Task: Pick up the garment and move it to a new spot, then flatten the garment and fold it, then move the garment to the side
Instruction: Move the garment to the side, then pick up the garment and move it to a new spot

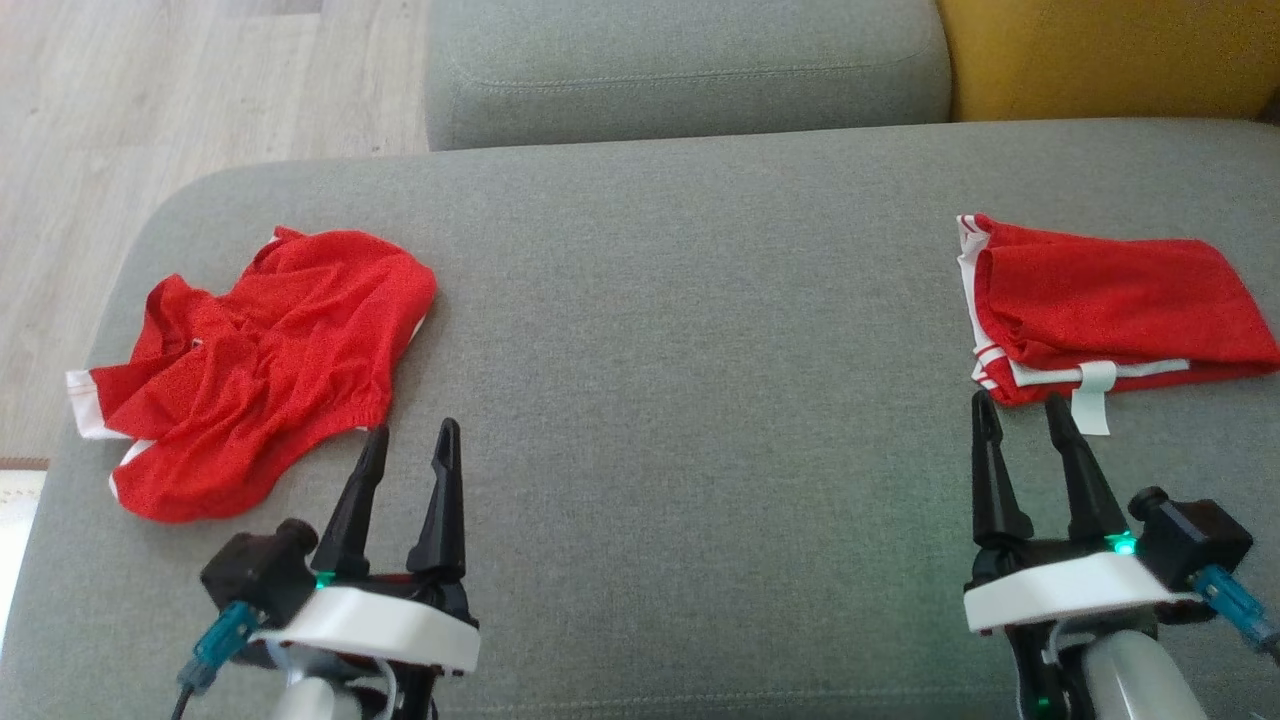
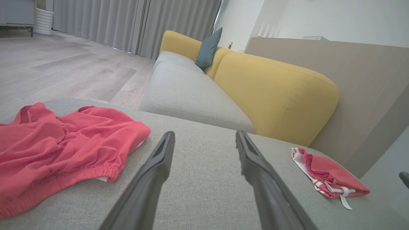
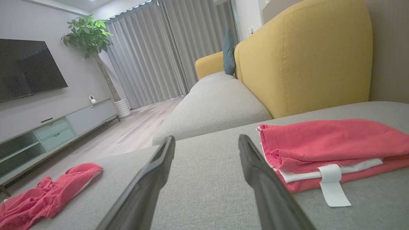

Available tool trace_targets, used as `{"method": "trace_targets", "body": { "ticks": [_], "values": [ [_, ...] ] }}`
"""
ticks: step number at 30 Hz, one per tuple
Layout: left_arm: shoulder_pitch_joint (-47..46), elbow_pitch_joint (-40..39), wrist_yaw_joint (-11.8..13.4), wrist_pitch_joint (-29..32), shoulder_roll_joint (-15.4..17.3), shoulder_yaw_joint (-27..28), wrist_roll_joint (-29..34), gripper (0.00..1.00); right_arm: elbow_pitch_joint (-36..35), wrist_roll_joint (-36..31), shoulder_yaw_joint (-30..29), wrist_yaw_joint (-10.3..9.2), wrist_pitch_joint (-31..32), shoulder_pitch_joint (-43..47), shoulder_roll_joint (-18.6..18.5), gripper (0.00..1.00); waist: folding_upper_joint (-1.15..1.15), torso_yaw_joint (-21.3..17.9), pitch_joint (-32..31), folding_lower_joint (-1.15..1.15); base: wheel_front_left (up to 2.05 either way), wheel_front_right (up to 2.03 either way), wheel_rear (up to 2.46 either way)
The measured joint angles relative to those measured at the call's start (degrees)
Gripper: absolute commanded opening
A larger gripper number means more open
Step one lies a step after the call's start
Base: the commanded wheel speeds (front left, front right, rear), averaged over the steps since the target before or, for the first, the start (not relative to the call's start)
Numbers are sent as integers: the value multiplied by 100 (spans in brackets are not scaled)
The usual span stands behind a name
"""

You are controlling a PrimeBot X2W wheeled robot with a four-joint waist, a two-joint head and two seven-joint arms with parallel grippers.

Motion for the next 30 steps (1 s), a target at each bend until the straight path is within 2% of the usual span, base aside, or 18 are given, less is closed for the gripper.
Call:
{"method": "trace_targets", "body": {
  "ticks": [30],
  "values": [
    [-3, 1, 32, 0, 1, -89, 1, 100, 36, 46, 62, 0, -2, 0, 3, 100, 0, 11, 36, 0, 0, 0, 0]
  ]
}}
